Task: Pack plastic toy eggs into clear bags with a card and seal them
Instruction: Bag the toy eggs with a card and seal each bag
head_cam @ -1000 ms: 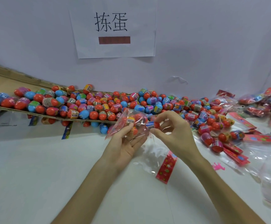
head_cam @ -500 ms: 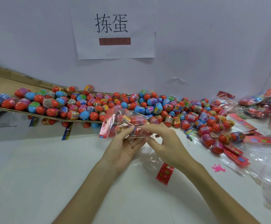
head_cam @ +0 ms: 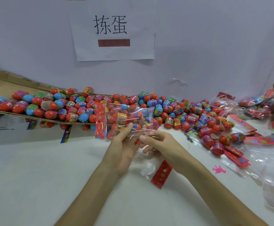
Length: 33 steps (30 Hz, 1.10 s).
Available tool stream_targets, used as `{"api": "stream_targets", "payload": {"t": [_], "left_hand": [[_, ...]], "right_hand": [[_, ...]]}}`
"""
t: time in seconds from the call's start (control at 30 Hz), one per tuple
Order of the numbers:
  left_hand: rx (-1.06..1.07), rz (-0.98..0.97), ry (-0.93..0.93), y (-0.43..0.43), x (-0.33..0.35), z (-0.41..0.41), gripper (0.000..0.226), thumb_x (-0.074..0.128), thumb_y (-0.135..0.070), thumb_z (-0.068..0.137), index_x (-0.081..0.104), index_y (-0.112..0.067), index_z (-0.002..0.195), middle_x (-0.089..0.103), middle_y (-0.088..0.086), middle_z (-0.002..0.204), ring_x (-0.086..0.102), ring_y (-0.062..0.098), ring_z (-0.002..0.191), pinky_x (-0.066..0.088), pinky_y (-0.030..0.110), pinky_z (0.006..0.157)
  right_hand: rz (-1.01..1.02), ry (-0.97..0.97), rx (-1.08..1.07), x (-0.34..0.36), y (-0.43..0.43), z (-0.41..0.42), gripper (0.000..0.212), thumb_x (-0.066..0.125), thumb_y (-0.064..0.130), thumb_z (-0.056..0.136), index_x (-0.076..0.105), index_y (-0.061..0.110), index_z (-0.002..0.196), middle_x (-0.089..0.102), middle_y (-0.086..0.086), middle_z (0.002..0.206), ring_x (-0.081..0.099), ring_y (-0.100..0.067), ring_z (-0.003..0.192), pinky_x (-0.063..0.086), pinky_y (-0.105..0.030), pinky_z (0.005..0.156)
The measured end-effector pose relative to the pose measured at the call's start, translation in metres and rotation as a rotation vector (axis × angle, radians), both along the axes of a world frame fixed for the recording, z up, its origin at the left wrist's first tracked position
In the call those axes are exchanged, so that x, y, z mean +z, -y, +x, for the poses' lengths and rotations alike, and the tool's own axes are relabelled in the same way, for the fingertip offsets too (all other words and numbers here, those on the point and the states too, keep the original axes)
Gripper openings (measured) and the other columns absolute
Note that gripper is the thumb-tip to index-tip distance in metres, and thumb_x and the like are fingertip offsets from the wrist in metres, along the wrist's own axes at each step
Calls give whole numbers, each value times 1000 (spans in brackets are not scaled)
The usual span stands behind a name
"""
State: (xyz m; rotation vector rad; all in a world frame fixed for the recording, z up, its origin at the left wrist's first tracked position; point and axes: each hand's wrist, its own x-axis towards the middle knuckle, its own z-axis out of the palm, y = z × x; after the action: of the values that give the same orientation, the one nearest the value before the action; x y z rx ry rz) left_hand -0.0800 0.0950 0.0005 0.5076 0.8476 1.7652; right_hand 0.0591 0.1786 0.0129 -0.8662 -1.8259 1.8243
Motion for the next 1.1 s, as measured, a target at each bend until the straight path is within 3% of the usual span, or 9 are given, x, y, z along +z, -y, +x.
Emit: {"api": "stream_targets", "payload": {"t": [0.1, 0.23, 0.37, 0.5, 0.63, 0.73, 0.83, 0.97, 1.1], "left_hand": [[-50, -36, -85, 1, 0, 6, 27, 67, -37, 87, 82, -15, 89, 78, 11, 107, 72, 22, 102, 53, 38, 95], [-59, -16, -135, 3, 2, 8, 35, 62, -37, 91, 78, -13, 110, 73, 13, 119, 67, 23, 113, 53, 37, 98], [-67, 23, -134, 5, 6, 11, 40, 56, -36, 94, 71, -16, 125, 71, 11, 127, 65, 22, 120, 41, 48, 116], [-35, 65, -19, 7, 11, 3, 46, 58, -37, 95, 66, -20, 138, 67, 12, 136, 64, 29, 124, 51, 47, 107], [-41, 72, -2, 8, 17, -3, 51, 53, -45, 95, 67, -19, 137, 63, 12, 142, 62, 29, 128, 50, 44, 104], [-7, 35, -49, 8, 17, -3, 58, 57, -46, 91, 61, -18, 141, 66, 13, 139, 67, 27, 118, 50, 43, 105], [-18, 15, -167, 7, 15, -2, 52, 58, -46, 93, 60, -20, 137, 69, 9, 134, 72, 22, 113, 59, 37, 92], [-2, -41, -451, 5, 14, 2, 53, 67, -46, 90, 60, -20, 136, 75, 3, 124, 74, 26, 109, 61, 39, 89], [11, -77, -659, 3, 8, 6, 44, 71, -37, 87, 68, -19, 127, 78, 4, 111, 76, 28, 99, 63, 41, 86]], "right_hand": [[-34, -164, -26, -1, 7, -3, 17, 77, 32, 90, 75, 16, 92, 78, -11, 97, 74, -21, 84, 56, -26, 75], [-70, -241, -157, 3, 4, -3, 12, 69, 18, 96, 70, 9, 89, 77, -12, 94, 76, -25, 88, 57, -21, 72], [-123, -314, -235, 7, -1, 0, 9, 62, 8, 97, 64, 0, 95, 77, -10, 95, 76, -25, 90, 58, -22, 72], [-84, -389, -330, 15, -9, 9, 14, 52, 5, 98, 61, -5, 96, 75, -6, 90, 73, -18, 85, 57, -27, 77], [-44, -519, -358, 29, -16, 22, 20, 57, 15, 78, 57, 19, 59, 68, 1, 73, 67, -12, 72, 57, -27, 71], [-18, -540, -371, 30, -21, 27, 7, 57, 18, 74, 56, 12, 71, 68, -4, 78, 65, -16, 75, 55, -31, 75], [96, -454, -398, 27, -23, 26, 10, 57, 15, 81, 59, 8, 74, 66, -4, 77, 63, -19, 78, 55, -36, 77], [360, -324, -328, 25, -19, 21, 11, 56, 18, 76, 54, 10, 68, 65, 10, 68, 65, -7, 71, 56, -22, 63], [473, -288, -296, 21, -14, 16, 9, 58, 18, 78, 63, 13, 72, 65, 2, 75, 64, -9, 73, 56, -21, 61]]}}
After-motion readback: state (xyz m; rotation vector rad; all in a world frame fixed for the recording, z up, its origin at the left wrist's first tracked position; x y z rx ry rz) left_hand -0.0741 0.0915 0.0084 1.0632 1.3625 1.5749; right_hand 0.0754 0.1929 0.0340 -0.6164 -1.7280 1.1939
